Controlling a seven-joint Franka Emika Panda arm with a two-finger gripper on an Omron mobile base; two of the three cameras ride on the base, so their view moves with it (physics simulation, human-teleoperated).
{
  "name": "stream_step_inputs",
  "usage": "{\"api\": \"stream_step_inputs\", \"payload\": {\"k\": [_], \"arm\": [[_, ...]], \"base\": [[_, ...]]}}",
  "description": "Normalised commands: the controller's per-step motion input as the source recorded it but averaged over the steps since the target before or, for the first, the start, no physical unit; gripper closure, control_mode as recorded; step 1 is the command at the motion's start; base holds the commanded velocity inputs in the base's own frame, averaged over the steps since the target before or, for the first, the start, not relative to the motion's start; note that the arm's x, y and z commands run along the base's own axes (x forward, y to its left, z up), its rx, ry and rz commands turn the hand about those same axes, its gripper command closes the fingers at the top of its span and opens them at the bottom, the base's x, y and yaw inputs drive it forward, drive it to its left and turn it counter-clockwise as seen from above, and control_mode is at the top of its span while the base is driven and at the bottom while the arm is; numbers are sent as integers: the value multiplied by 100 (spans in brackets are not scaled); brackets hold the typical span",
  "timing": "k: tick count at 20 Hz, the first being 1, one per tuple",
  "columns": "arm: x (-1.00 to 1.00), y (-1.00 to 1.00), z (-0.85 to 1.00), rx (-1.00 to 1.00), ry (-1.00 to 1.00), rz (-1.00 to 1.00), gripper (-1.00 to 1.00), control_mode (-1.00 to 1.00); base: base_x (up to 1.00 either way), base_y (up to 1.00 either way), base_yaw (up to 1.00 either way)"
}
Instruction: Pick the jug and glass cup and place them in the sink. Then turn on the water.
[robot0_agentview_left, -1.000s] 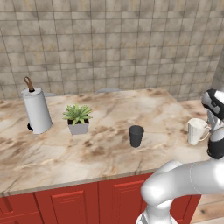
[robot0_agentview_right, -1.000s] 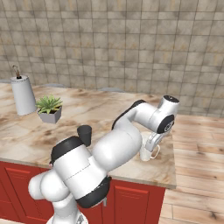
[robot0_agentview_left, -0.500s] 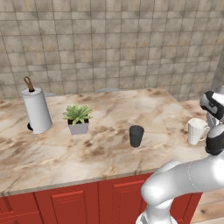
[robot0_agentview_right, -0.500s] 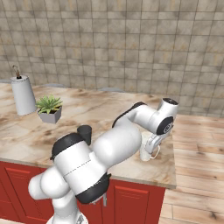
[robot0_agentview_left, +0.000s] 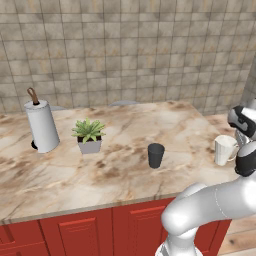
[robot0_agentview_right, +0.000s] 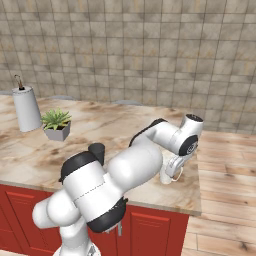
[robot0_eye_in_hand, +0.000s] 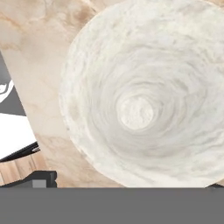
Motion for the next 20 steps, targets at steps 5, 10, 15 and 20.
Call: {"api": "stream_step_inputs", "payload": {"k": [5, 10, 15, 20], "arm": [[0, 13, -17, 0, 0, 0, 100, -100], [0, 4, 0, 0, 0, 0, 100, -100], [0, 0, 0, 0, 0, 0, 100, -100], [0, 0, 1, 0, 0, 0, 100, -100]], "base": [[0, 0, 0], [0, 0, 0], [0, 0, 0], [0, 0, 0]]}}
